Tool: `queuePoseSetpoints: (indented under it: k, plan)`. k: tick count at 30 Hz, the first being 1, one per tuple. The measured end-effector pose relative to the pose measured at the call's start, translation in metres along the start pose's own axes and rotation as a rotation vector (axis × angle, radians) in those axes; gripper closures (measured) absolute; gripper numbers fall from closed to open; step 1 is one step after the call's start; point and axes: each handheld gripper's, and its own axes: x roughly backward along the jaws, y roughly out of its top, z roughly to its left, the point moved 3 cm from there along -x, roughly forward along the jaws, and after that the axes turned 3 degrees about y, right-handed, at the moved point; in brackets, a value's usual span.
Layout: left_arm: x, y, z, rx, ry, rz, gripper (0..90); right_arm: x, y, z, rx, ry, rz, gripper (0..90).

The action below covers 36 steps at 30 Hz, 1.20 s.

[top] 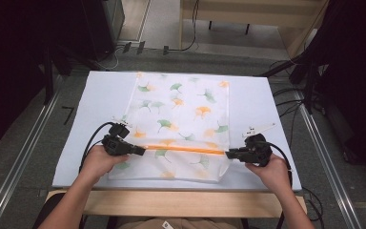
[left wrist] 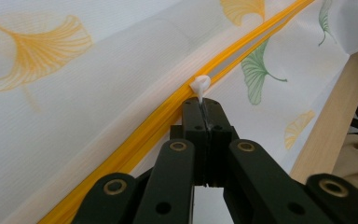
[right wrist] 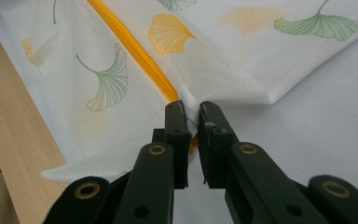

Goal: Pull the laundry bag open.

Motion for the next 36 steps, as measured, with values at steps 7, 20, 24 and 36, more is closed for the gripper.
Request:
queuePoseSetpoints:
  k: [7, 20, 24, 36]
  plan:
    - [0.015, -0.011, 0.014, 0.023, 0.022, -0.016, 90.0, 0.001, 0.000, -0.002, -0.003, -0.004, -0.007, 84.7]
    - [0.020, -0.015, 0.018, 0.056, 0.019, -0.039, 90.0, 0.000, -0.001, -0.002, -0.007, -0.009, 0.006, 84.7]
    - [0.020, -0.015, 0.018, 0.055, 0.019, -0.038, 90.0, 0.000, -0.001, -0.002, -0.007, -0.008, 0.005, 84.7]
    - [0.020, -0.015, 0.018, 0.055, 0.015, -0.039, 90.0, -0.001, -0.001, -0.002, -0.014, -0.007, 0.007, 84.6]
